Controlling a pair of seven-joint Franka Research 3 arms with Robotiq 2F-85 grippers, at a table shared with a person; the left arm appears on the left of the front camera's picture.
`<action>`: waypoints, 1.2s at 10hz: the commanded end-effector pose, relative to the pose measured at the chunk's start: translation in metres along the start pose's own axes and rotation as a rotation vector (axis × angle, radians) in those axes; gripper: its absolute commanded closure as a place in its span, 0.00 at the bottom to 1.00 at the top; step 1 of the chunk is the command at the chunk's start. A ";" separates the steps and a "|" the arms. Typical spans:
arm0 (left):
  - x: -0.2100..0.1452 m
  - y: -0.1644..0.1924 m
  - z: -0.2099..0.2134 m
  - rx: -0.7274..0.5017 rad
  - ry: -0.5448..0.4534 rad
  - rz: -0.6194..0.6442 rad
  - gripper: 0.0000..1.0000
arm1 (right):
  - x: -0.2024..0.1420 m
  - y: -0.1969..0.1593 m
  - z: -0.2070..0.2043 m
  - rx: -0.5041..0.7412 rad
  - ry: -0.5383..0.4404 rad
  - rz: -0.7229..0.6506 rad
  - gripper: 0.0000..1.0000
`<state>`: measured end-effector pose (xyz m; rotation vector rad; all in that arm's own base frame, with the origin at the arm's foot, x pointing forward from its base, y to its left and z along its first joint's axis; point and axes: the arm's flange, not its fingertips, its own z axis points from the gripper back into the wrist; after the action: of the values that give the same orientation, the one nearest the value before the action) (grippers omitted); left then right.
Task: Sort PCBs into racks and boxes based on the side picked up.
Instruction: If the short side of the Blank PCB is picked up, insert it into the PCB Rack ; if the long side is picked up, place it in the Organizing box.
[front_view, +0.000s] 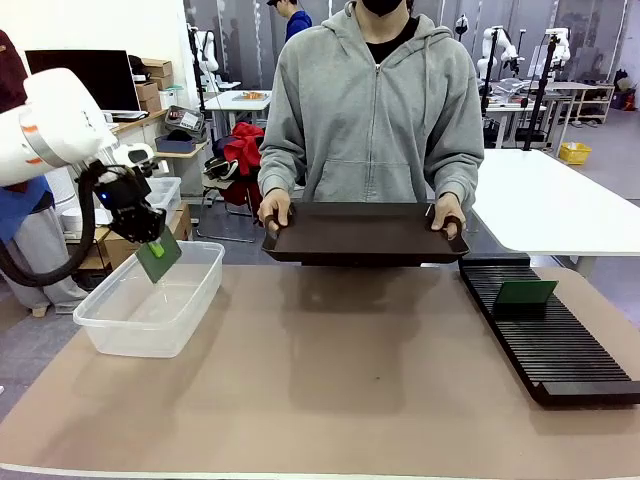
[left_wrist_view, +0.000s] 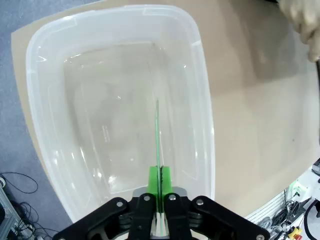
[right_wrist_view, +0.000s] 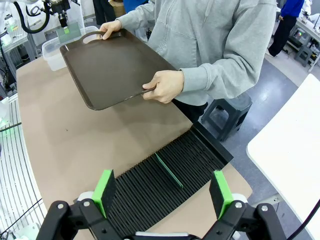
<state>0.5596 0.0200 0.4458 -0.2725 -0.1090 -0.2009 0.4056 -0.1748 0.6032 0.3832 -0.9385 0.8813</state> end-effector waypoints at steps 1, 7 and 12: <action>-0.001 -0.005 -0.023 0.003 -0.020 0.040 0.97 | 0.000 0.000 -0.001 -0.002 0.002 -0.003 0.00; -0.006 -0.014 -0.080 -0.058 -0.002 0.035 0.97 | 0.000 0.000 -0.001 -0.002 0.002 -0.003 0.00; -0.009 -0.002 -0.100 -0.026 0.046 0.072 0.97 | 0.000 0.000 -0.001 -0.002 0.002 -0.003 0.00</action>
<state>0.5590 -0.0118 0.3537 -0.3203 -0.0485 -0.1556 0.4056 -0.1748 0.6033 0.3832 -0.9386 0.8812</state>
